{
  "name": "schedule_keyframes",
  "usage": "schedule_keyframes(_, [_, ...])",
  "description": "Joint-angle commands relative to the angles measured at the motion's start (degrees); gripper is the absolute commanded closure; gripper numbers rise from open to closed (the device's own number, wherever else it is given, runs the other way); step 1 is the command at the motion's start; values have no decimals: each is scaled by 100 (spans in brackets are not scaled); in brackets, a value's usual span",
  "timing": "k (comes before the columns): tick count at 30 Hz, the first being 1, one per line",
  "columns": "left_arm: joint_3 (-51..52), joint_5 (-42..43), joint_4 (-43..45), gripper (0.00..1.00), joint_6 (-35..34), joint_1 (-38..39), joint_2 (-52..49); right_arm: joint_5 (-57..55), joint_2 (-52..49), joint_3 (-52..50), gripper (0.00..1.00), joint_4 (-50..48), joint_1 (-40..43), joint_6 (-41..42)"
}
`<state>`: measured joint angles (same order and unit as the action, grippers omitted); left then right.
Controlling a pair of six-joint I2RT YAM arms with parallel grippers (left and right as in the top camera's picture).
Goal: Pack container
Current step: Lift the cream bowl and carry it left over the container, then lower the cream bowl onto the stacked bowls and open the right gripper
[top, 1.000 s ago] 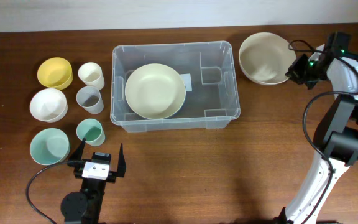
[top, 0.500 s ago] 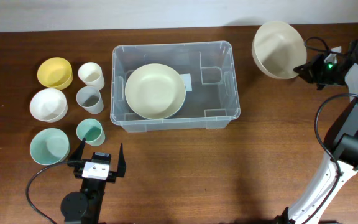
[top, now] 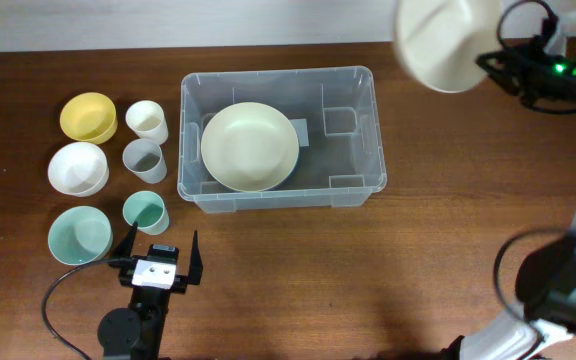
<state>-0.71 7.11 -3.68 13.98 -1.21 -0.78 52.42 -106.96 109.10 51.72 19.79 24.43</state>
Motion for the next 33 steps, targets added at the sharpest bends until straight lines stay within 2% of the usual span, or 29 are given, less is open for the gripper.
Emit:
schedule_keyframes(1, [20,63,-24,0,68,-35,42,-44,391,48,96,243,-636,-17])
schedule_keyframes(6, [20,63,-24,0,68,-35,42,-1147,535,44,96,866,-1812,-22])
schedule_keyframes(10, [20,63,-24,0,68,-35,42,-1878,446,42,96,994,-2544,-20])
schedule_keyframes(18, [20,63,-24,0,68,-35,42,-2498,44,39,96,981,-3781,-17])
schedule_keyframes(23, [20,63,-24,0,68,-35,42,-2686,-378,39,96,822,-4122,4])
schedule_keyframes(33, [20,63,-24,0,68,-35,42,-2745,-1209,39,96,463,-4153,155])
